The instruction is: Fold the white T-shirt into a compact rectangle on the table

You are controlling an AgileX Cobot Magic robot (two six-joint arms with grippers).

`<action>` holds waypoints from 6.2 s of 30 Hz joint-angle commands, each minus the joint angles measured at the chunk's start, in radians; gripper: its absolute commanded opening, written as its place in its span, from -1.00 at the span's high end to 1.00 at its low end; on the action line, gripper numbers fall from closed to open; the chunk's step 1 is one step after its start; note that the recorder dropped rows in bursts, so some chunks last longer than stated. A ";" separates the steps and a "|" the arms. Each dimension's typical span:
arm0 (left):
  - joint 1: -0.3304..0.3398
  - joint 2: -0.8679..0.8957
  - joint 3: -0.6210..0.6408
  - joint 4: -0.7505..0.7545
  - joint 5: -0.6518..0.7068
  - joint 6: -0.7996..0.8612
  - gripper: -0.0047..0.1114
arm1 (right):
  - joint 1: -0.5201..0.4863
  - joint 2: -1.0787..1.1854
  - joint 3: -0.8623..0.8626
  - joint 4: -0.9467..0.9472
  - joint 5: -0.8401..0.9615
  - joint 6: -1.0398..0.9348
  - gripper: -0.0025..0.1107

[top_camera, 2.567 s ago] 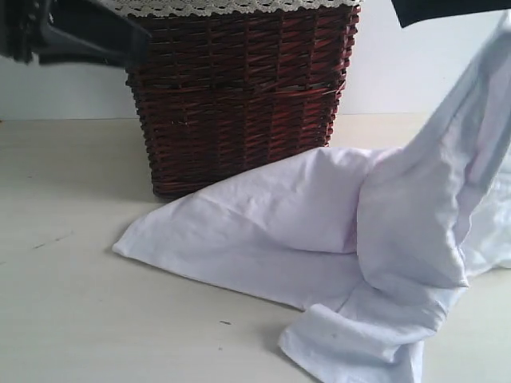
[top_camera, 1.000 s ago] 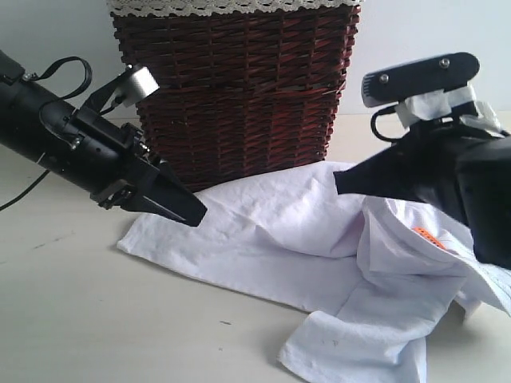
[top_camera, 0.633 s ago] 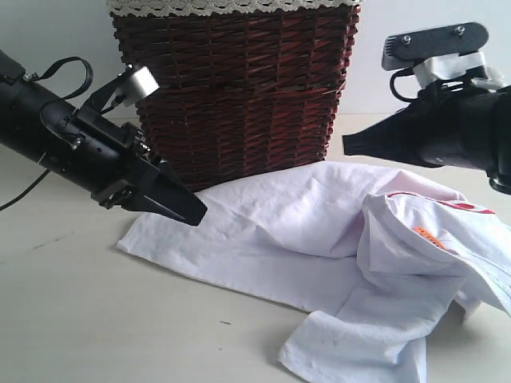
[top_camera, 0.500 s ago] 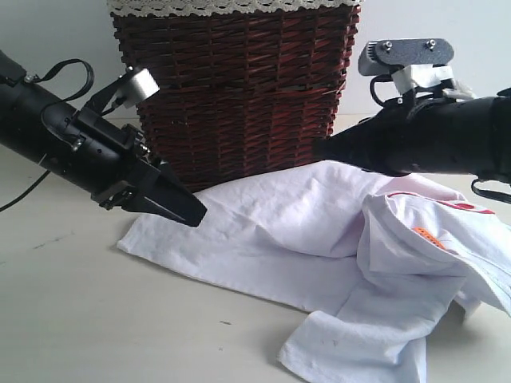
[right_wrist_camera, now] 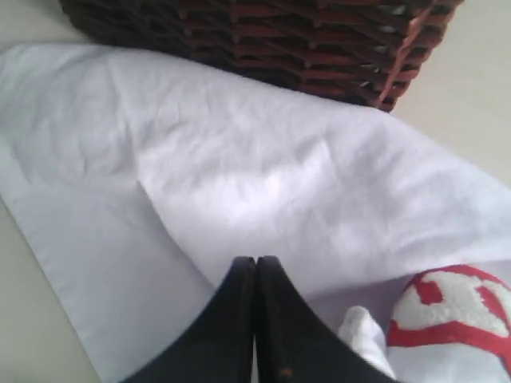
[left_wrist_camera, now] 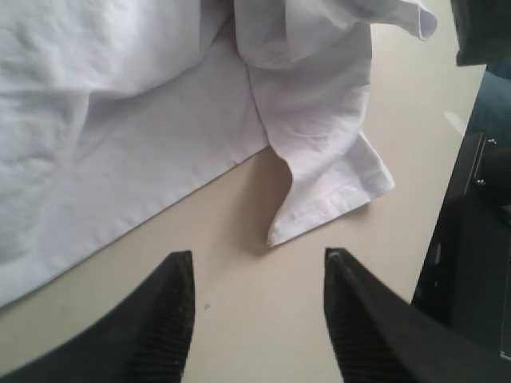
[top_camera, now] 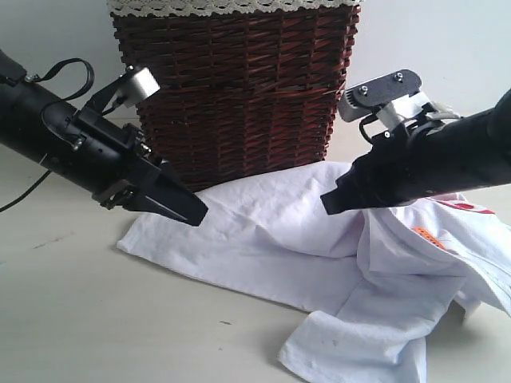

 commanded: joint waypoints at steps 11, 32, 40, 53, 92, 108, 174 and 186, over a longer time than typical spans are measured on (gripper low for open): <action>-0.006 0.000 0.003 -0.031 -0.010 0.003 0.06 | -0.003 -0.033 -0.197 -1.507 0.398 1.188 0.96; -0.006 0.000 0.003 -0.034 -0.003 0.003 0.06 | -0.003 0.133 -0.341 -0.590 0.546 0.946 -0.10; -0.006 0.000 0.003 -0.034 -0.006 0.003 0.06 | -0.003 0.105 -0.341 -0.762 0.580 1.051 -0.09; -0.006 0.000 0.003 -0.037 0.010 -0.001 0.06 | -0.003 0.128 -0.340 -0.747 0.559 1.078 -0.09; -0.006 0.000 0.003 -0.067 0.005 -0.004 0.06 | -0.003 -0.599 0.091 -1.094 0.981 0.773 -0.05; -0.006 0.000 0.003 -0.061 0.007 -0.004 0.06 | -0.003 -0.183 0.087 -1.135 0.635 0.710 0.03; -0.006 0.000 0.041 -0.087 -0.016 0.023 0.06 | -0.003 0.018 -0.183 -1.069 0.897 0.544 0.48; -0.006 0.000 0.041 -0.085 -0.010 0.023 0.06 | -0.090 0.139 -0.251 -0.919 0.966 0.423 -0.10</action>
